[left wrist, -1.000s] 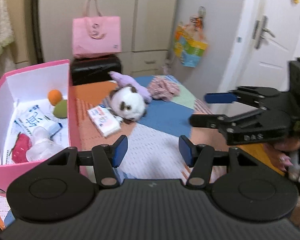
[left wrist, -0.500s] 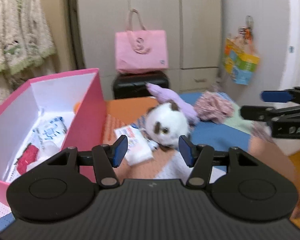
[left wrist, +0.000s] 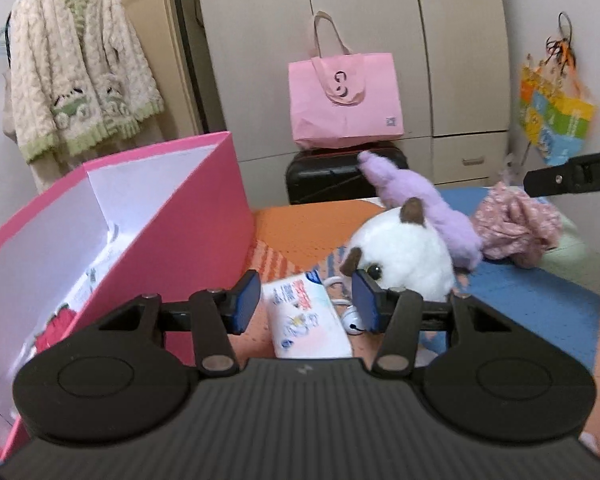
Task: Organize soft objects
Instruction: 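Move the right gripper to the pink floral cloth while the left gripper approaches the white tissue box, then grasp the pink floral cloth with the right gripper while the left gripper grasps the white tissue box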
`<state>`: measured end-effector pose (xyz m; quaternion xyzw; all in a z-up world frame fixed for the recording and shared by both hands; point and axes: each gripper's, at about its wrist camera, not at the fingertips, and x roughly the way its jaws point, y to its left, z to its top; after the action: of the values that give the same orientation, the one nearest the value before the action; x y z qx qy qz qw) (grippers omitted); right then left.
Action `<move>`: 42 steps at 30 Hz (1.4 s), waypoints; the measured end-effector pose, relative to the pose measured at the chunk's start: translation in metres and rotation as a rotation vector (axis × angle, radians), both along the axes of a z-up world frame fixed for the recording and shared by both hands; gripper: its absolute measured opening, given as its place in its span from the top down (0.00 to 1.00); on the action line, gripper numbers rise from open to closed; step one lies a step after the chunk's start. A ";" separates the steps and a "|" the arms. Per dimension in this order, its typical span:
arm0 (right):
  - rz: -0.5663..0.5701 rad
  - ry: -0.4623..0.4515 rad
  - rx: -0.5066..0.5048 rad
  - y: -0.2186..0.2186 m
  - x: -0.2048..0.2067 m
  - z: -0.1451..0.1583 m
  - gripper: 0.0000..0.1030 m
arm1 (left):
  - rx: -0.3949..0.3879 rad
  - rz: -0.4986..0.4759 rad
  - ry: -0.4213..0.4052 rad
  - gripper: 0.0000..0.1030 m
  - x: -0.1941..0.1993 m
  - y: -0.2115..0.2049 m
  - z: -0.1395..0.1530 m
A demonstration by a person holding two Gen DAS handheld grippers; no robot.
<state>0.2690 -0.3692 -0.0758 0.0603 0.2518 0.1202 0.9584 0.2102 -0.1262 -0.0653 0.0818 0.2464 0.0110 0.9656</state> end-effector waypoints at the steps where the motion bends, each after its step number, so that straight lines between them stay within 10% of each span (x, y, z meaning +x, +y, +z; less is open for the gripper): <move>1: 0.004 0.004 -0.014 0.002 0.006 -0.002 0.26 | 0.001 0.004 0.009 0.52 0.003 0.001 -0.001; 24: 0.094 0.120 -0.122 0.022 0.046 -0.044 0.18 | -0.040 0.010 0.091 0.44 0.011 0.002 -0.016; 34: 0.123 0.070 -0.184 0.032 0.030 -0.043 0.69 | -0.081 0.031 0.115 0.43 0.017 0.005 -0.021; 42: 0.121 0.052 -0.156 0.027 0.010 -0.036 0.74 | -0.216 0.033 0.114 0.58 0.016 0.023 -0.019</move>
<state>0.2787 -0.3426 -0.1118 -0.0269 0.2883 0.1560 0.9444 0.2261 -0.1030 -0.0844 -0.0261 0.3022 -0.0045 0.9529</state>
